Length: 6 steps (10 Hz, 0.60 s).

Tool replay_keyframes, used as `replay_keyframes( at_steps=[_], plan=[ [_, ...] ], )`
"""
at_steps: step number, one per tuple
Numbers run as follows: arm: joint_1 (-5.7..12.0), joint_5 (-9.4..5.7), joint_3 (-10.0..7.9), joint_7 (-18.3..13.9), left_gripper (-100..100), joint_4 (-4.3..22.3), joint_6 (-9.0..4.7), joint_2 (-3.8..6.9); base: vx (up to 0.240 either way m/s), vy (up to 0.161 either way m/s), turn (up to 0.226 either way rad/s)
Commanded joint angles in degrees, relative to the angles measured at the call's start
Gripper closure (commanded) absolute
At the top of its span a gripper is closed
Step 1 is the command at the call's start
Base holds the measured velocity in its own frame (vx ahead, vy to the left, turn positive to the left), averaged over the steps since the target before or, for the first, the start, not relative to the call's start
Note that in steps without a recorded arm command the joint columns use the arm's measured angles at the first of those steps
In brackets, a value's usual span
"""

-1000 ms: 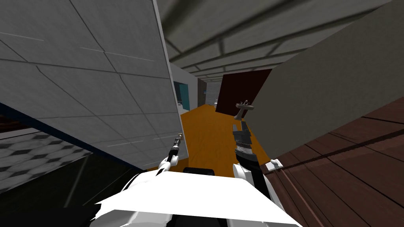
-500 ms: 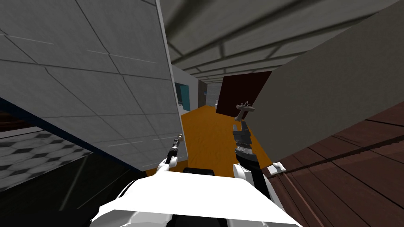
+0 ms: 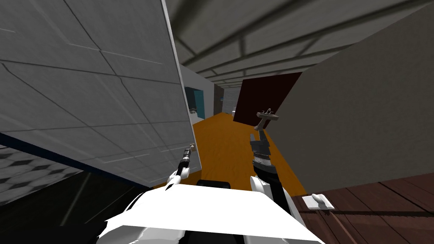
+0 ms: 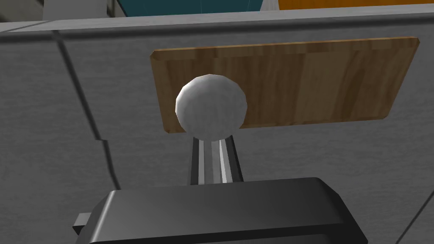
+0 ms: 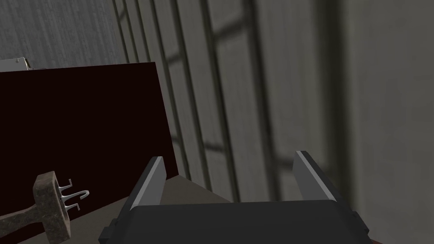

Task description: Push the door open

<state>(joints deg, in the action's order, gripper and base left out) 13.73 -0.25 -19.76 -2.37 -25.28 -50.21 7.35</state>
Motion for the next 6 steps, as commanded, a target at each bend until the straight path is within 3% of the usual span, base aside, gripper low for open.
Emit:
replay_keyframes(
  at_steps=[1,2,6],
  plan=[
    [-0.81,-0.54,-0.8,0.39,100,-1.5,0.94,0.01,0.182,-0.047,0.079],
    [-0.76,-0.23,-0.35,0.66,-100,-1.74,0.88,-0.74,-0.041,-0.058,0.088],
    [0.01,-0.09,-0.18,1.65,-100,-1.92,1.46,-1.91,-0.194,-0.096,0.061]
  ],
)
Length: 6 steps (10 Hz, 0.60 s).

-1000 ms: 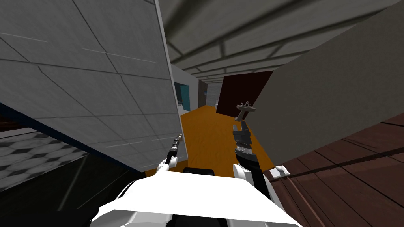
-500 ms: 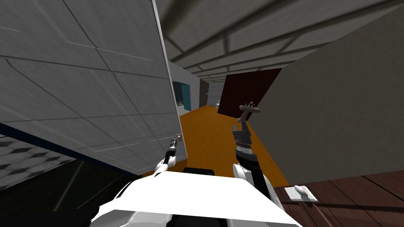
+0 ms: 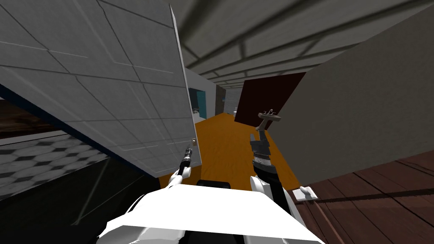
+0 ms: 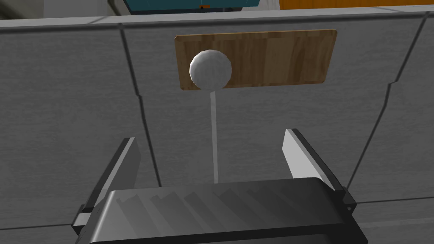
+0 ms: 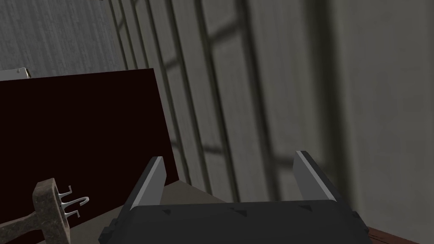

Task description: Push the door open

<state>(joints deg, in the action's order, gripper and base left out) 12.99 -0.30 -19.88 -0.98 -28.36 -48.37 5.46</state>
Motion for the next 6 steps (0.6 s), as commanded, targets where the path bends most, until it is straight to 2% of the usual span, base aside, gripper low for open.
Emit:
replay_keyframes(
  at_steps=[1,2,3,4,6],
  plan=[
    [0.99,0.0,-0.01,0.57,-100,1.1,-0.2,-0.4,-0.199,-0.092,0.071],
    [0.99,0.0,-0.01,0.57,-100,1.1,-0.2,-0.4,-0.118,-0.086,0.018],
    [1.31,0.05,0.06,0.97,-100,1.03,0.05,-0.94,-0.149,-0.084,0.066],
    [1.51,-0.02,-0.05,0.81,-100,1.61,-0.27,-0.62,-0.083,-0.041,0.019],
    [1.42,-0.15,-0.32,0.96,-100,1.77,-0.66,-0.44,0.167,0.05,-0.035]
  ],
)
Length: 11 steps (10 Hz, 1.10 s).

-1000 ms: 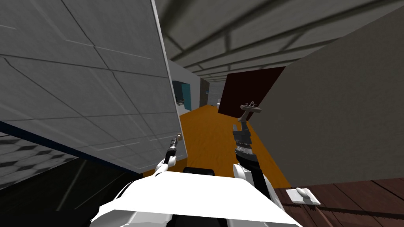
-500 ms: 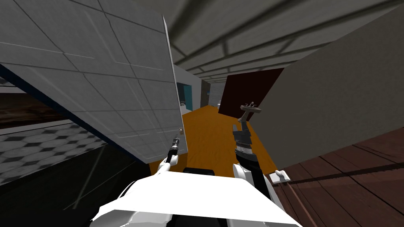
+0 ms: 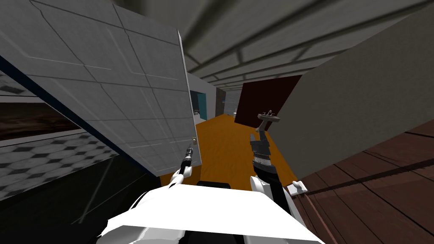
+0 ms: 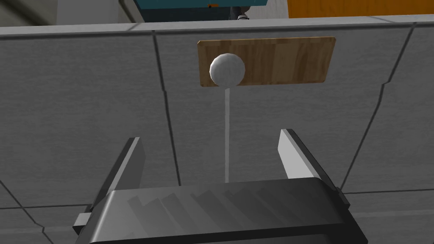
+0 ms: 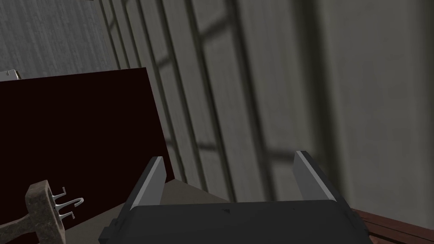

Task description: Push the door open

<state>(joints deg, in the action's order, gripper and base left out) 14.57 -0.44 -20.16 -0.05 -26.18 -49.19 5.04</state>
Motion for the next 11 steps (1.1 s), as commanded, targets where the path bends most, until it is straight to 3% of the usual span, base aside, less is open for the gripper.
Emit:
replay_keyframes(
  at_steps=[1,6,7,11],
  plan=[
    [-0.22,-0.06,-0.15,0.06,-100,-0.37,0.02,0.03,0.256,0.077,-0.03],
    [-0.47,-0.27,-0.61,0.2,-100,-0.06,-0.67,-0.07,0.222,0.06,-0.026],
    [-0.47,-0.27,-0.61,0.2,100,-0.06,-0.67,-0.07,-0.018,-0.004,-0.008],
    [-0.47,-0.27,-0.61,0.2,100,-0.06,-0.67,-0.07,-0.021,-0.003,-0.003]
  ],
)
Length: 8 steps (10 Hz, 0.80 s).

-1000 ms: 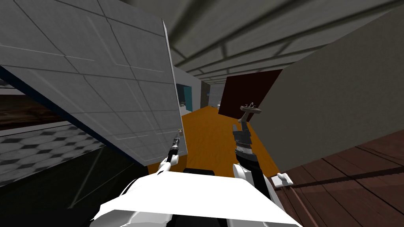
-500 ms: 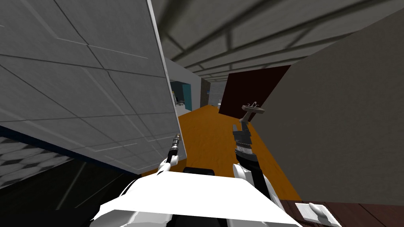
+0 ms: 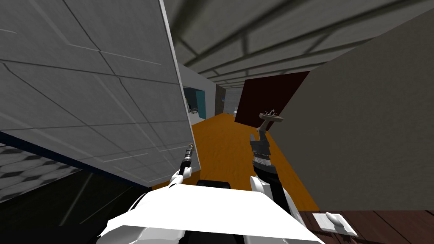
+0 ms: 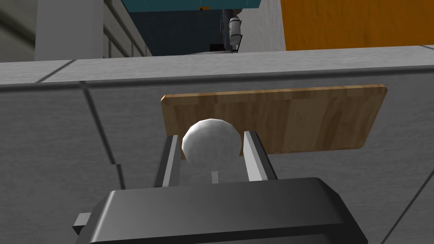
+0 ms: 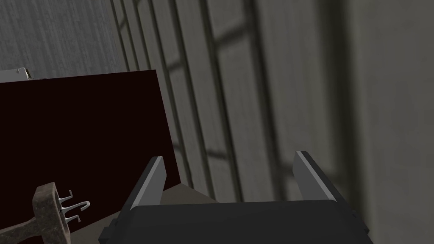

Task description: Push the door open

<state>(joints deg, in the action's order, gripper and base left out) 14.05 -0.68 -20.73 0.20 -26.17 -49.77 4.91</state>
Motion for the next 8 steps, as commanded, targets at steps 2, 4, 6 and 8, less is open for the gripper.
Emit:
replay_keyframes(
  at_steps=[2,4,6,8],
  plan=[
    [-0.05,-0.54,-0.87,0.31,100,0.02,0.12,0.33,0.058,-0.017,0.017],
    [-0.07,-0.97,-1.57,0.57,100,0.02,0.21,0.58,0.181,-0.018,0.04],
    [-0.1,-1.66,-2.69,0.98,100,0.02,0.34,0.94,0.206,-0.018,0.046],
    [-0.12,-2.23,-3.59,1.31,100,0.02,0.45,1.22,0.223,-0.015,0.042]
  ],
)
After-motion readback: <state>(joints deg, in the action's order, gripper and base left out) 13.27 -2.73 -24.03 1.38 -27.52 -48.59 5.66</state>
